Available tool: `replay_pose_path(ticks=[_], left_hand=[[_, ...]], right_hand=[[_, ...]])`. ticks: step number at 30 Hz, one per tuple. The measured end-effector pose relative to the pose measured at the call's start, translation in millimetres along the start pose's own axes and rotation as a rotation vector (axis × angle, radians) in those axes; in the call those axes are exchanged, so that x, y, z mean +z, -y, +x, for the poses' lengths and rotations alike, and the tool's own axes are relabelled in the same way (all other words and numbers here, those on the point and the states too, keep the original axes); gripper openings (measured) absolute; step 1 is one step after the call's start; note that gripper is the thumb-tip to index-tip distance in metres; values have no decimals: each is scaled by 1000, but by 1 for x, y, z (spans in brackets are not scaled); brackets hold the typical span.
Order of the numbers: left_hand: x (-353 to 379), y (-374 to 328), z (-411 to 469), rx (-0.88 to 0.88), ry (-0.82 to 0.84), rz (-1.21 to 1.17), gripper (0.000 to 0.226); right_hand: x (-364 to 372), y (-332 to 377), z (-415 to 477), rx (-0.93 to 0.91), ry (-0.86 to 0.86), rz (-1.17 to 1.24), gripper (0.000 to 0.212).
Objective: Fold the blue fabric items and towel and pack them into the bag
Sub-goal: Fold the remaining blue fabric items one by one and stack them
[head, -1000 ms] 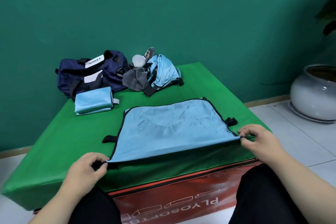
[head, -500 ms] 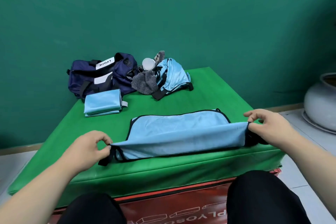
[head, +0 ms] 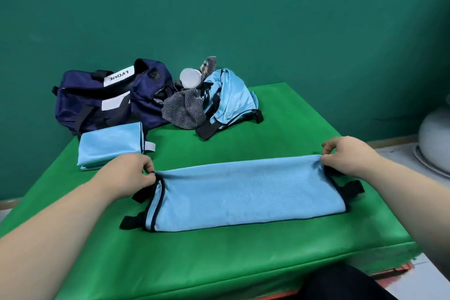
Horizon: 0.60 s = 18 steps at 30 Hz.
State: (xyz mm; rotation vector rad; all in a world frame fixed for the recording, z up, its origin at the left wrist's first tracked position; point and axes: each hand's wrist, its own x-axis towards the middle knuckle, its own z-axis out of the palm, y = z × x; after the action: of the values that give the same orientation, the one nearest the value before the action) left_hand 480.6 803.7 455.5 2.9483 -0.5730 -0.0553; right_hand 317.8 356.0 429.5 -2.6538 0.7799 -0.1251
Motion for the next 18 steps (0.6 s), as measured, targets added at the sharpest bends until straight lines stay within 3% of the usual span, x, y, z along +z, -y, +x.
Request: replay_pose_path(ticks=[3, 5, 7, 12, 18], left_hand=[[11, 1, 12, 14, 8, -33, 9], [21, 6, 13, 17, -13, -52, 31], [28, 7, 5, 26, -85, -72, 40], [48, -13, -64, 54, -321, -298, 23], [88, -32, -142, -18, -201, -307, 60]], right_hand=[[10, 2, 11, -7, 55, -59, 4], [17, 5, 12, -17, 49, -82, 23], [21, 11, 7, -43, -8, -77, 35], [41, 58, -14, -251, -29, -31, 30], [85, 157, -39, -536, 151, 2, 32]])
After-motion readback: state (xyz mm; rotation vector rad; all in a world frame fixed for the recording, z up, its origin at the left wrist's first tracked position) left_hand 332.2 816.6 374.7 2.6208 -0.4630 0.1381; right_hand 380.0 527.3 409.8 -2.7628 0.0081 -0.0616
